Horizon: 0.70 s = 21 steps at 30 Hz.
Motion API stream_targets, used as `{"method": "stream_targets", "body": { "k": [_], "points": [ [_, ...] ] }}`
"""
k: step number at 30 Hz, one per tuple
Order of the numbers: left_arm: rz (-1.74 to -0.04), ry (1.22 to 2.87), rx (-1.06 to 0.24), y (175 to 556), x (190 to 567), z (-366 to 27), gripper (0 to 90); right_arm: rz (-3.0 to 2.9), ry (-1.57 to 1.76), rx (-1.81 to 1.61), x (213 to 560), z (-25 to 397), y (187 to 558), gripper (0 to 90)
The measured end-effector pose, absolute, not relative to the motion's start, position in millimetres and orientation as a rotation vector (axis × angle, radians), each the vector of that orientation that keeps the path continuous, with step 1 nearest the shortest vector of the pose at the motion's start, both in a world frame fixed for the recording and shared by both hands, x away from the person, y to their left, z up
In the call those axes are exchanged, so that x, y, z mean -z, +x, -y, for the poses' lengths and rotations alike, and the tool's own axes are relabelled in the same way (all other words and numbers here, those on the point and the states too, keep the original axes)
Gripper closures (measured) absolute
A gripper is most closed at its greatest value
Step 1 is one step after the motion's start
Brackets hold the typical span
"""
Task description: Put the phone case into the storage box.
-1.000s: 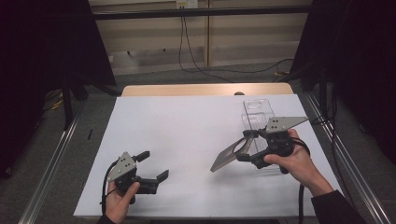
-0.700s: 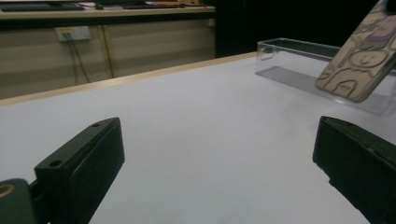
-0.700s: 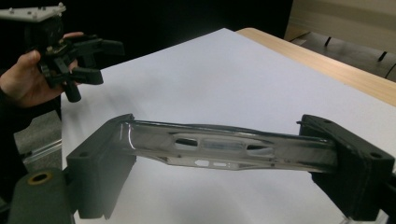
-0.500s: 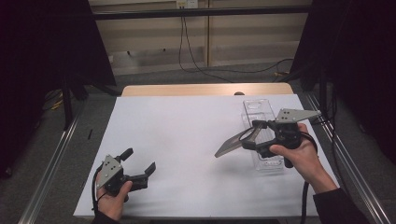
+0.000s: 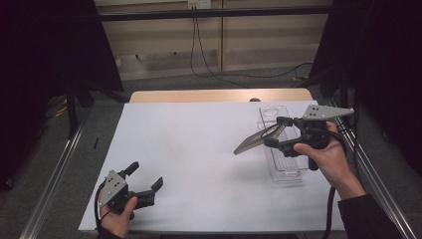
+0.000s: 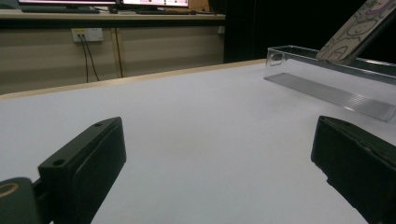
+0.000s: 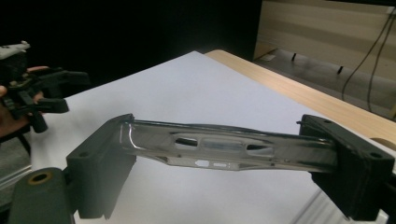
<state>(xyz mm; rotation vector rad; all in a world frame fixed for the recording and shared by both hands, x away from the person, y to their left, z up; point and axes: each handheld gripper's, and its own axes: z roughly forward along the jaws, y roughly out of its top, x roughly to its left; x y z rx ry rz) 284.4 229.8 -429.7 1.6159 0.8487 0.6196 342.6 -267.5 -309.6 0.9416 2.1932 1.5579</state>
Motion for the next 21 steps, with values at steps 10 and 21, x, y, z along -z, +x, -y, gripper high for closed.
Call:
{"method": "stream_targets", "body": {
  "k": [10, 21],
  "points": [
    [-0.852, 1.615, -0.638, 287.0, 429.8, -227.7, 2.5, -2.127, 1.008, -1.502, 303.6, 277.6, 355.7, 12.2],
    [-0.881, 1.598, -0.522, 290.7, 433.7, -229.3, 2.5, -2.063, 1.107, -1.415, 295.5, 284.9, 372.8, 12.2]
  ]
}}
